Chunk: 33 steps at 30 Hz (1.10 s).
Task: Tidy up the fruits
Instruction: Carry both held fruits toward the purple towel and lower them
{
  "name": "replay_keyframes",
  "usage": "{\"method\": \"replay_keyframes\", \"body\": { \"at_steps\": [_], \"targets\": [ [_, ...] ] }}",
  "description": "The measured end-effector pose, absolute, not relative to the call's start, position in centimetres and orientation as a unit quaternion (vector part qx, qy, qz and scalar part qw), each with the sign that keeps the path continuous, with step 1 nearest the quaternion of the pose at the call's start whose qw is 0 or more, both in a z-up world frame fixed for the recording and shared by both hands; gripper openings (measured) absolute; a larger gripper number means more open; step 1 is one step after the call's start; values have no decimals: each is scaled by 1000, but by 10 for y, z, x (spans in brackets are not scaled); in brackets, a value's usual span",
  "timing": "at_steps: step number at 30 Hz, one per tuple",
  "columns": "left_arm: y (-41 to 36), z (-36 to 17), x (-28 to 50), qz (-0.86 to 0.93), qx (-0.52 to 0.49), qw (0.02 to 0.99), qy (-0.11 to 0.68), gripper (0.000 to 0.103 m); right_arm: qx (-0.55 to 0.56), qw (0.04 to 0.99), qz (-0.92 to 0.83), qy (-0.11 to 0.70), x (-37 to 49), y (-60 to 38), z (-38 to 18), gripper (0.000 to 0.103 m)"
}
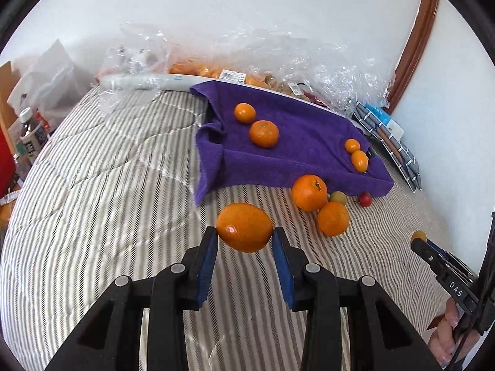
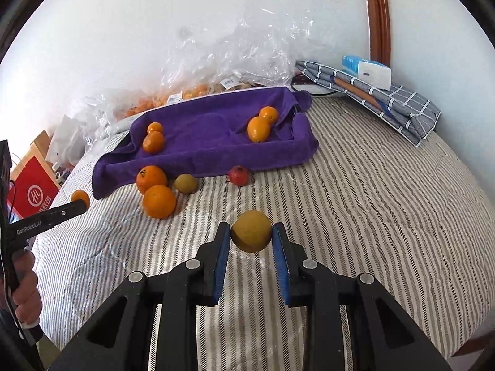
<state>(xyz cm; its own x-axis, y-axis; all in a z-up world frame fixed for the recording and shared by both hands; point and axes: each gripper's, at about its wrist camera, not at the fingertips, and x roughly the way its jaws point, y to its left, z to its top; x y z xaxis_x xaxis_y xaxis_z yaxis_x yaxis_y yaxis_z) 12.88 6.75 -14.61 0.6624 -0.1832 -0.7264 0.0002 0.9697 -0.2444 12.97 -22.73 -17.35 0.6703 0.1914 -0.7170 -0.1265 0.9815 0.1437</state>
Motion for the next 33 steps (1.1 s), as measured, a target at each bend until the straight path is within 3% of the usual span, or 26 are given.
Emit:
{"method": "replay_keyframes", "body": {
  "at_steps": [15,33],
  "targets": [
    [80,-115,80,-39,-130,915,380,34,48,927,90,362,100,-227,-129,28],
    [80,-82,102,-38,-137,922,360,34,47,935,96,339,123,-220,-102,28]
  ]
}}
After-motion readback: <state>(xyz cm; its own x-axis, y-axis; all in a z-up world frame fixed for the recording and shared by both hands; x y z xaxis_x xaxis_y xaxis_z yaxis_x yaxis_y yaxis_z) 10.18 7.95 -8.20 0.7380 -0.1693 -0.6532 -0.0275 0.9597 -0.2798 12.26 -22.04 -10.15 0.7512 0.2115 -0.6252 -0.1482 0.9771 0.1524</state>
